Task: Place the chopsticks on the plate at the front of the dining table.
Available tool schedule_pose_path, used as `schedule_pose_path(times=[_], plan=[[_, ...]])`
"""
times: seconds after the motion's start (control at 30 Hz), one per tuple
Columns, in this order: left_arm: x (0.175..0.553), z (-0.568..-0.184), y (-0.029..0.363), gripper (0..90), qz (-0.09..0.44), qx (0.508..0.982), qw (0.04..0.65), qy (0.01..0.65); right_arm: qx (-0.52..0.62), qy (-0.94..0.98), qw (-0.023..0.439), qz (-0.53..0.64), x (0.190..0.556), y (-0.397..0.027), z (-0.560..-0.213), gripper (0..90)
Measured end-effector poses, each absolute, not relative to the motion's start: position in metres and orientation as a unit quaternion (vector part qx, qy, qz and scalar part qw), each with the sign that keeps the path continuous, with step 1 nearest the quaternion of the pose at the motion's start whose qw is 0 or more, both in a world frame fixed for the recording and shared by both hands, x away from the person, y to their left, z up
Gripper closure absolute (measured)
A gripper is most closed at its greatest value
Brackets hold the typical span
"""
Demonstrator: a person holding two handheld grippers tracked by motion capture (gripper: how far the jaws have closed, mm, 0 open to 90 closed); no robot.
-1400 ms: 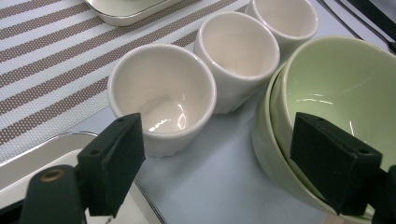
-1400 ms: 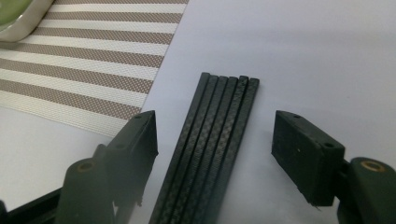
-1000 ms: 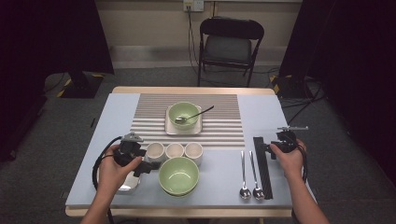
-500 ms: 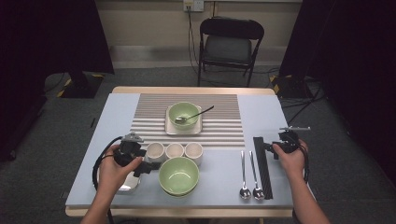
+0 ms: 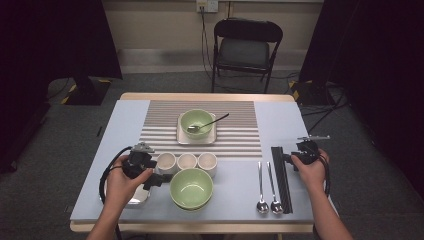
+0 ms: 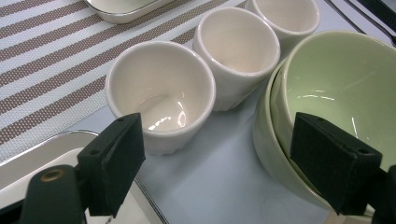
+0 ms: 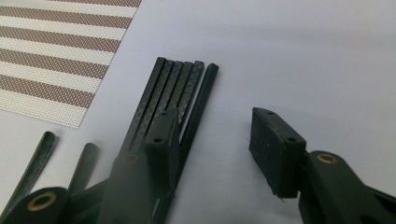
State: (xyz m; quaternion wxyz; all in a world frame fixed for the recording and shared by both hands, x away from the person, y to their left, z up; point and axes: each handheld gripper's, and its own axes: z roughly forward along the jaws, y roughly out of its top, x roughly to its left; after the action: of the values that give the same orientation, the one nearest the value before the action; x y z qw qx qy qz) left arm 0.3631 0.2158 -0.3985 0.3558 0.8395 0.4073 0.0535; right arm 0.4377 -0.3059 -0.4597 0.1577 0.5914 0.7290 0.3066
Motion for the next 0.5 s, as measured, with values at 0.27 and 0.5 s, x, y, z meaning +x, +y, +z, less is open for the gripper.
schedule_pose_path(times=[0.27,0.5], plan=[[0.3628,-0.3980,0.2159,17.6,0.055,0.840,0.354,0.408,0.586,0.735,0.170,0.296,0.4374,-0.3047,-0.4599,57.8],[0.3624,-0.3980,0.2157,17.6,0.055,0.840,0.353,0.408,0.568,0.752,0.193,0.273,0.4370,-0.2988,-0.4604,58.7]])
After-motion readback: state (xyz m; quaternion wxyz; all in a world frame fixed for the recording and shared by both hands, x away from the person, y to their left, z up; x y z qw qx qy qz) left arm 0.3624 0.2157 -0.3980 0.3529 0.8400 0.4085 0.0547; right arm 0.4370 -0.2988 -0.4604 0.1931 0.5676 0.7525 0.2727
